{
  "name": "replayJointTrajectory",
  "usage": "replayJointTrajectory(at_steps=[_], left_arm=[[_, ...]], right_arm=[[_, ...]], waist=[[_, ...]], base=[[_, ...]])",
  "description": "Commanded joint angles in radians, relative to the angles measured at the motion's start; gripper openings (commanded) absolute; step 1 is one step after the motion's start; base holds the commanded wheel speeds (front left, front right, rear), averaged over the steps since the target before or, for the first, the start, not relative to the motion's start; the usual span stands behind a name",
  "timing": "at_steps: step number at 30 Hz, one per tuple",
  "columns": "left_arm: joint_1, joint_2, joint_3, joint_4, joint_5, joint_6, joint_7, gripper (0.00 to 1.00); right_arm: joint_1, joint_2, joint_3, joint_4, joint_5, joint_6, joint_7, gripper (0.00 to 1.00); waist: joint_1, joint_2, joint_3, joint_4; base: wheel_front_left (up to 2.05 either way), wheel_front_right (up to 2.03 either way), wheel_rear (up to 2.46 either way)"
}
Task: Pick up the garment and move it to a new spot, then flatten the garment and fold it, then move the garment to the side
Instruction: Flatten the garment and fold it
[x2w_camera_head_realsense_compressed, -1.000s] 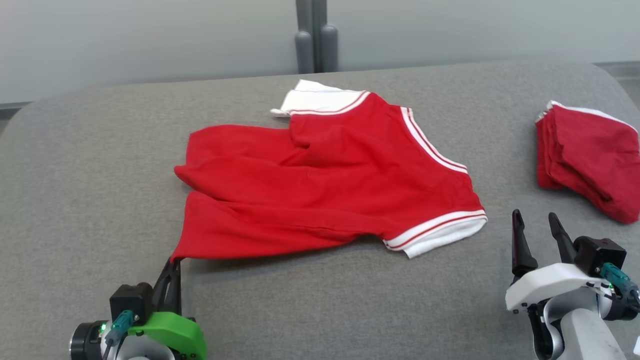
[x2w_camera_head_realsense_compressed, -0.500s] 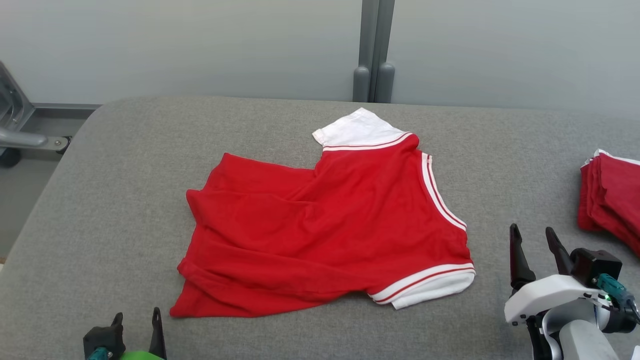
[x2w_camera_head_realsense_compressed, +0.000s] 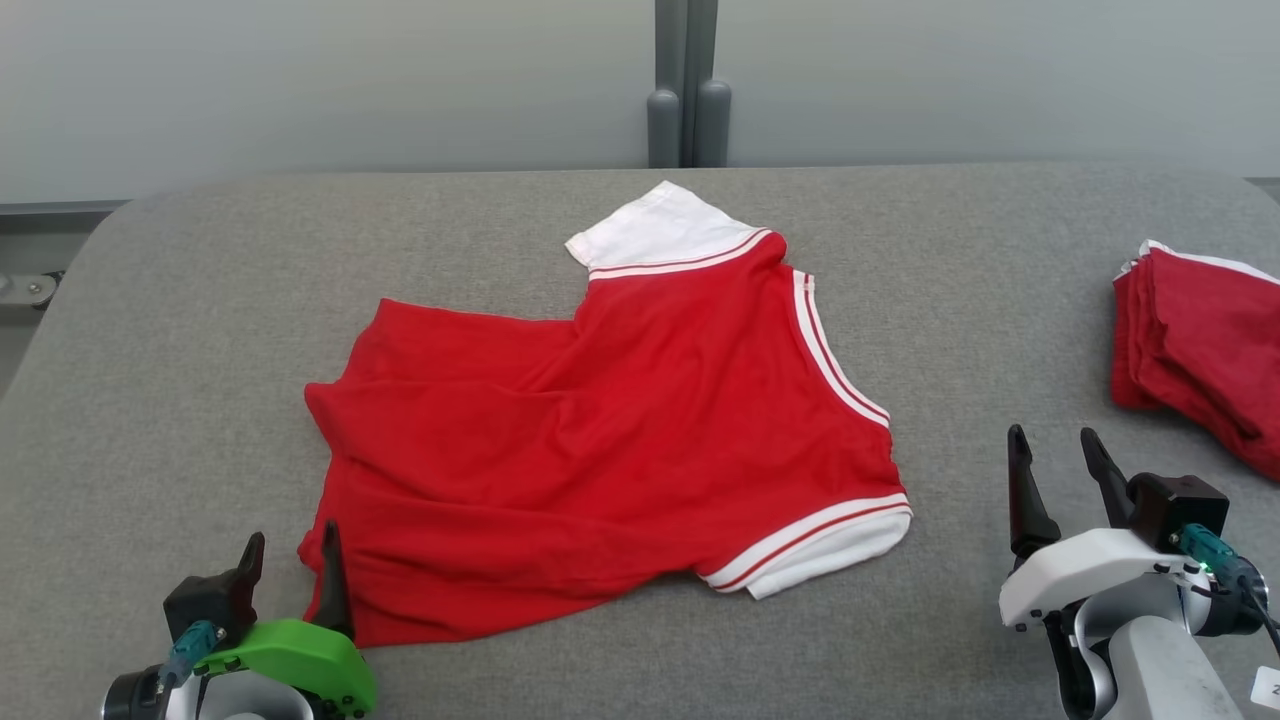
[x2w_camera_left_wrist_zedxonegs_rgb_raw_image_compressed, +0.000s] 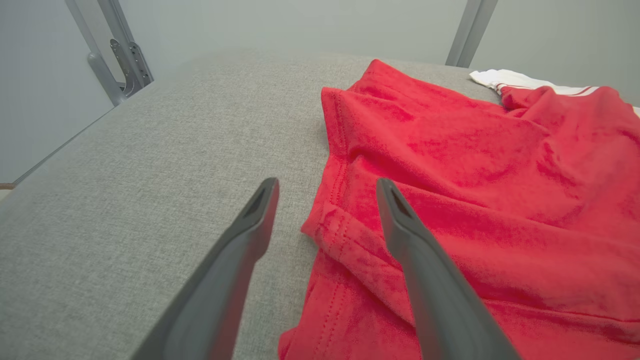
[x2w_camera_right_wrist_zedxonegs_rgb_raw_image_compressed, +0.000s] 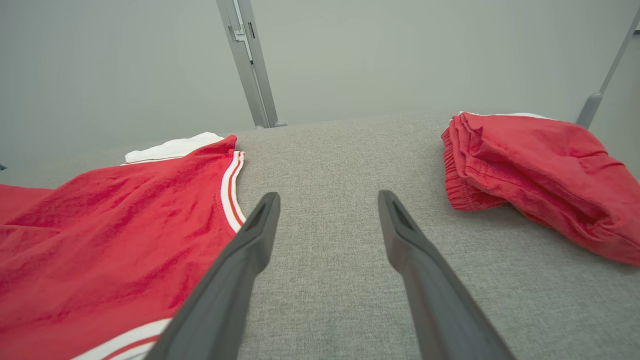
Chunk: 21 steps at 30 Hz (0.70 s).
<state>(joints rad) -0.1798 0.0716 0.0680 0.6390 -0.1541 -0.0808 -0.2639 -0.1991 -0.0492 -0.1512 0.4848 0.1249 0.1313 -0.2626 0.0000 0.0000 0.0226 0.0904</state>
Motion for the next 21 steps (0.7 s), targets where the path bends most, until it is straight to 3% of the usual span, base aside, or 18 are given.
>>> replayJointTrajectory(at_steps=[1,7,8,10,12,13,14,15,21], left_arm=[[-0.02,-0.005,0.01,0.005,-0.006,-0.005,0.0,1.0],[-0.016,-0.015,0.039,0.045,-0.028,-0.001,0.0,1.0],[-0.018,-0.016,0.041,0.05,-0.029,0.0,0.0,0.85],[-0.021,-0.018,0.045,0.063,-0.037,0.002,0.0,0.8],[-0.026,-0.019,0.05,0.068,-0.039,0.002,0.0,0.53],[-0.027,-0.019,0.053,0.073,-0.041,0.002,0.0,0.48],[-0.029,-0.019,0.053,0.076,-0.042,0.001,0.0,0.3],[-0.03,-0.02,0.052,0.079,-0.033,0.005,0.0,0.04],[-0.029,-0.018,0.086,0.004,-0.002,0.034,0.0,0.0]], right_arm=[[-0.012,-0.003,0.005,-0.003,-0.007,-0.001,-0.003,1.0],[-0.02,-0.003,0.007,-0.004,-0.007,-0.001,-0.003,1.0],[-0.021,-0.003,0.007,-0.004,-0.009,-0.001,-0.003,1.0],[-0.022,-0.003,0.008,-0.004,-0.01,-0.001,-0.003,1.0],[-0.025,-0.003,0.008,-0.006,-0.012,-0.001,-0.003,1.0],[-0.025,-0.003,0.008,-0.006,-0.012,-0.001,-0.003,1.0],[-0.026,-0.003,0.007,-0.008,-0.013,-0.001,-0.003,1.0],[-0.025,-0.003,0.006,-0.009,-0.013,-0.001,-0.003,1.0],[-0.019,-0.003,-0.004,-0.014,-0.005,-0.001,-0.003,1.0]], waist=[[0.0,0.0,0.026,-0.034],[0.0,0.0,0.042,-0.066],[0.0,0.0,0.043,-0.068],[0.0,0.0,0.044,-0.073],[0.0,0.0,0.045,-0.075],[0.0,0.0,0.046,-0.076],[0.0,0.0,0.046,-0.077],[0.0,0.0,0.046,-0.077],[0.0,0.0,0.04,-0.067]], base=[[0.0,0.0,0.0],[0.0,0.0,0.0],[0.0,0.0,0.0],[0.0,0.0,0.0],[0.0,0.0,0.0],[0.0,0.0,0.0],[0.0,0.0,0.0],[0.0,0.0,0.0],[0.0,0.0,0.0]])
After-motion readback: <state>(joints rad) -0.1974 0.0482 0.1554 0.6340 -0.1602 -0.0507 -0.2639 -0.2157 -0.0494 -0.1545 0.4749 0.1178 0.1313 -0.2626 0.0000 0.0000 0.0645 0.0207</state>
